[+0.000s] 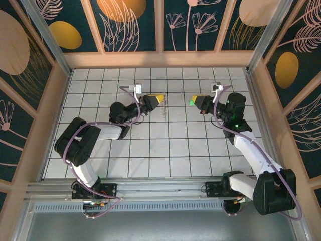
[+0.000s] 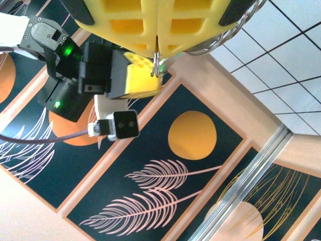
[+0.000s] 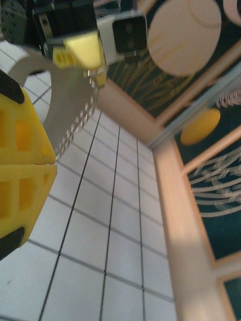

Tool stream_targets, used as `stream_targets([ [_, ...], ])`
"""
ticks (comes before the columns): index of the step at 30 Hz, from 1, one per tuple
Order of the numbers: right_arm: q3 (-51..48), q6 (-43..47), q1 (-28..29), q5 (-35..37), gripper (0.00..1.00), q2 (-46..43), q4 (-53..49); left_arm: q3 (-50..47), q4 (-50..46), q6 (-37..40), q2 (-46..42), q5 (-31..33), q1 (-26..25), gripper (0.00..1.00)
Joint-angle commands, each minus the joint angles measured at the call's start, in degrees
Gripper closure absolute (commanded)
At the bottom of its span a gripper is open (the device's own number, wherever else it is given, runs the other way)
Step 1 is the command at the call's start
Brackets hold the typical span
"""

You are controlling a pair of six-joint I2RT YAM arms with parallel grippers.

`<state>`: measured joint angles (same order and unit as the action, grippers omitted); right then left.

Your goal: Put the keys on the keyring

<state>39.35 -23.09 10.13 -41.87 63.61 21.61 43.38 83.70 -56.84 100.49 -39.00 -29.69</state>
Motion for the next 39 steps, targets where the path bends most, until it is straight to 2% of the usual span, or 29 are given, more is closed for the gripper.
stream_targets([
  [1, 0.10, -0.98, -0.78, -12.45, 1.00, 2.78, 10.73, 2.52, -4.23, 4.72, -1.97, -2.20, -0.53, 1.00],
  [8, -0.32, -3.66, -0.87, -20.45, 1.00, 6.16, 19.12, 4.82, -11.09, 9.34, -4.29, -4.30, -1.02, 1.00],
  [17, -0.68, -4.50, -0.94, -25.98, 1.00, 7.31, 22.00, 9.21, -17.58, 13.03, -2.87, -4.94, -2.54, 1.00],
  [22, -0.98, -6.56, -0.78, -22.99, 1.00, 7.23, 23.87, 10.12, -17.92, 13.16, -2.66, -5.34, -3.16, 1.00],
  [30, -3.13, -9.50, 2.25, -11.91, 1.00, 5.74, 26.48, 10.72, -19.41, 14.06, -1.12, -5.22, -3.66, 1.00],
  [35, -2.88, -7.96, 5.39, -5.31, 1.00, 4.60, 24.55, 11.03, -23.08, 17.79, -1.91, -4.47, -4.21, 1.00],
  [39, -3.40, -8.37, 5.94, -2.44, 1.00, 3.61, 24.87, 10.68, -27.70, 24.01, -4.12, -1.97, -4.75, 1.00],
])
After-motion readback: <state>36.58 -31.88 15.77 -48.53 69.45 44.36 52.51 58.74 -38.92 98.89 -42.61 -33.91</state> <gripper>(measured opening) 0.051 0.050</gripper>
